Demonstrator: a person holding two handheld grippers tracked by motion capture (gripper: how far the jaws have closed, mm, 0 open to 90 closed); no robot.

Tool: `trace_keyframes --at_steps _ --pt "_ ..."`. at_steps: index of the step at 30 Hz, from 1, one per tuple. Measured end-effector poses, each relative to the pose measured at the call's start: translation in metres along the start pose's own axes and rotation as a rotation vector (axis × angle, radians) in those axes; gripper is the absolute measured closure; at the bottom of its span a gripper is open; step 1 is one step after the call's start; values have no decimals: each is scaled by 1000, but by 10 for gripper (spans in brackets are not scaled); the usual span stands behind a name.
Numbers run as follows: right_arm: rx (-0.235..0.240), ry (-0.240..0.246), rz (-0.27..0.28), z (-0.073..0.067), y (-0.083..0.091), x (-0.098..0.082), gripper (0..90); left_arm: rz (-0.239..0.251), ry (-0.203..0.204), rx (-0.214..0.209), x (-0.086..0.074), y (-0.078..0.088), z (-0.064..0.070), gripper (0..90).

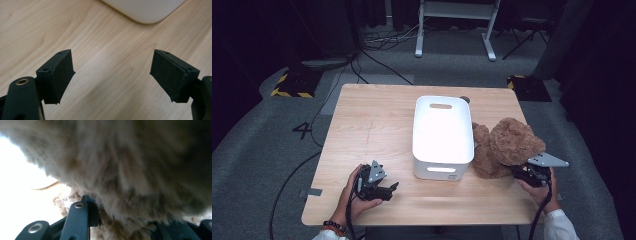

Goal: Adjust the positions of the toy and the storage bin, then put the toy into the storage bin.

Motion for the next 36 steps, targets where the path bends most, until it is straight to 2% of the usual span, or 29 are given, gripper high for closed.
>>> trace_keyframes --at_steps 3,5,9,13,14,15,16,17,30,36 --pt "6 0 2 0 0 0 652 -25 6 -10 -9 -3 2 185" --pt "7 -1 3 1 -1 0 652 -25 14 -11 -11 -3 3 184" --pt "8 -14 8 1 -3 1 652 -48 2 4 -18 -4 4 167" --pt "10 -11 12 0 -3 1 652 -42 18 -7 -19 -5 3 161" --pt "14 -5 16 0 -4 2 655 -33 32 -27 -19 -6 3 161" --pt "14 -5 16 0 -4 2 655 -33 32 -27 -19 -6 3 160" --pt "14 1 20 0 -4 2 659 -41 57 -43 -20 -6 3 155" --pt "16 0 22 -1 -5 3 662 -43 59 -45 -20 -6 2 154" --pt "27 -20 46 -3 -6 8 683 -42 57 -45 -20 -6 2 154" --pt "17 -24 56 -2 -2 10 686 -43 54 -56 -20 -7 2 154"
Point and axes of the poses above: each handheld gripper's, and its own axes: y roughly backward along the jaws, x roughly out of its top, z roughly to its right, the point moved 10 cm from there along -y, roughly forward along the jaws, and after that the axes turned 6 degrees about z, right-handed, at the moved point
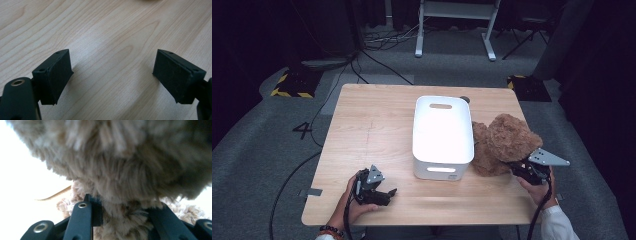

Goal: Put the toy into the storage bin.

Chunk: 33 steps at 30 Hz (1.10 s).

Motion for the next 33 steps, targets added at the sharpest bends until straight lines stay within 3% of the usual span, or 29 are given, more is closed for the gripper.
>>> trace_keyframes --at_steps 15,25,33 --pt "-41 -8 50 7 12 11 686 1 -4 1 0 -1 -1 154" --pt "-39 -16 90 8 24 21 687 0 -5 1 0 0 -1 154" --pt "-45 -15 99 8 24 23 696 0 -5 0 0 -1 -1 153"
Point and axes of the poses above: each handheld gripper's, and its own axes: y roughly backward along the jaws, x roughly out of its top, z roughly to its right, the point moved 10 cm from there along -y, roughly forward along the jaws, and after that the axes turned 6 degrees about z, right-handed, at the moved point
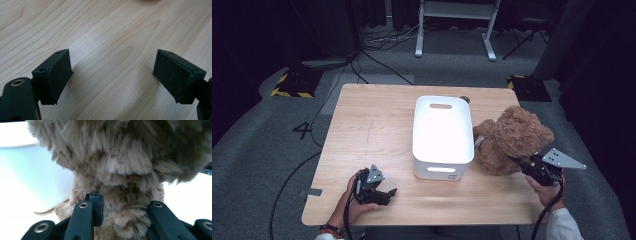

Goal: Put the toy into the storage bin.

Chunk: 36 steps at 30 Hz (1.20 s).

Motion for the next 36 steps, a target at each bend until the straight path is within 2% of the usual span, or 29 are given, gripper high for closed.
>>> trace_keyframes --at_steps 36 --pt "-11 18 71 -3 9 27 705 0 0 0 0 0 0 153"
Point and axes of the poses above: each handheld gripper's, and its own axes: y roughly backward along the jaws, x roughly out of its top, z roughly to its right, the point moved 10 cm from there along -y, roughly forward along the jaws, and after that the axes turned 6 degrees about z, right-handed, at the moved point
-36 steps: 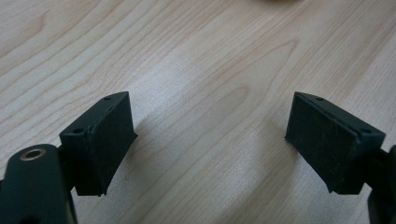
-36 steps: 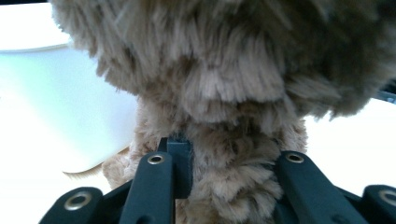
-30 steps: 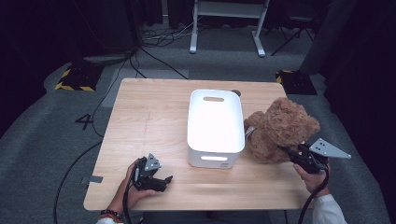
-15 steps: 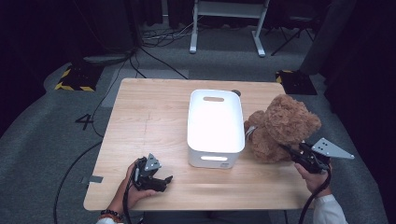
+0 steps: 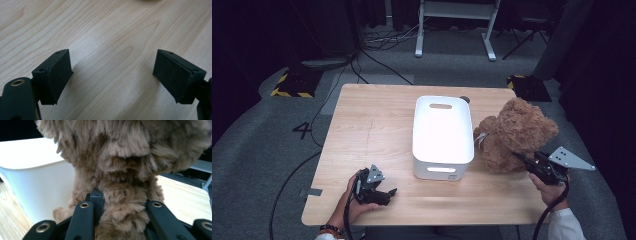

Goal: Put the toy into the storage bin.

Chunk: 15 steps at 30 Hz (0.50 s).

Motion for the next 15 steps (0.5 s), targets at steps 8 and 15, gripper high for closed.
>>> trace_keyframes --at_steps 8,15 --pt "-3 4 12 1 1 7 706 0 0 0 0 0 0 153" --pt "-7 14 24 2 3 13 706 0 1 0 0 0 0 153"
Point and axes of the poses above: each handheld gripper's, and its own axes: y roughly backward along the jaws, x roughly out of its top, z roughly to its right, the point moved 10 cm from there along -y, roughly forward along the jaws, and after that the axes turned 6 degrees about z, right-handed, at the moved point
